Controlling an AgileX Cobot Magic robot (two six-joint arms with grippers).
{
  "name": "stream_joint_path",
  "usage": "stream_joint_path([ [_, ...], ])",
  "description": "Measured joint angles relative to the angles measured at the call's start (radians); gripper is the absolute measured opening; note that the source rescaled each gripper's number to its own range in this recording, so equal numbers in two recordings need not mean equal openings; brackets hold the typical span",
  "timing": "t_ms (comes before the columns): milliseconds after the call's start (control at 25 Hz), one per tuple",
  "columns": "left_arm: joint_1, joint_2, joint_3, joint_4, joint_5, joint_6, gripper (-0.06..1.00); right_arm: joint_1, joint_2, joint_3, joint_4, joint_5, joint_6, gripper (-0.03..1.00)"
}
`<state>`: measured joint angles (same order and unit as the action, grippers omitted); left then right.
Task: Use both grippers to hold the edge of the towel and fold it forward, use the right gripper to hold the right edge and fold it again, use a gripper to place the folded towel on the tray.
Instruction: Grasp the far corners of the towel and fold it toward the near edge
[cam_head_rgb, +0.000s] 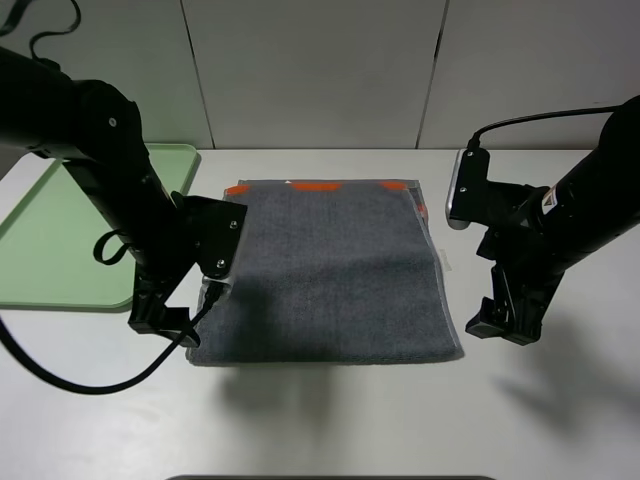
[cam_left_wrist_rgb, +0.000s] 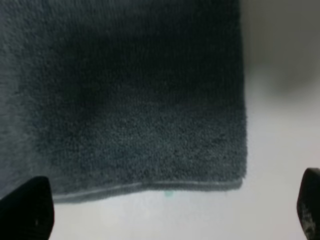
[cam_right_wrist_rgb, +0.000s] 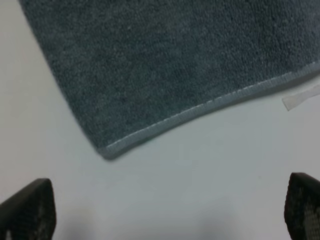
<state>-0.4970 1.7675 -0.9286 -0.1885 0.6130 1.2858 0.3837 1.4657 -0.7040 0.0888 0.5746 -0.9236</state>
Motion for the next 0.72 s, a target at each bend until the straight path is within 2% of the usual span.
stream_joint_path([
  [320, -0.010, 0.093, 0.011, 0.015, -0.018, 0.008, 0.98, 0.000, 0.000, 0.000, 0.000, -0.012, 0.000, 1.00],
  [720, -0.109, 0.106, 0.022, 0.038, -0.029, 0.008, 0.98, 0.000, 0.000, 0.000, 0.004, -0.025, 0.000, 1.00],
])
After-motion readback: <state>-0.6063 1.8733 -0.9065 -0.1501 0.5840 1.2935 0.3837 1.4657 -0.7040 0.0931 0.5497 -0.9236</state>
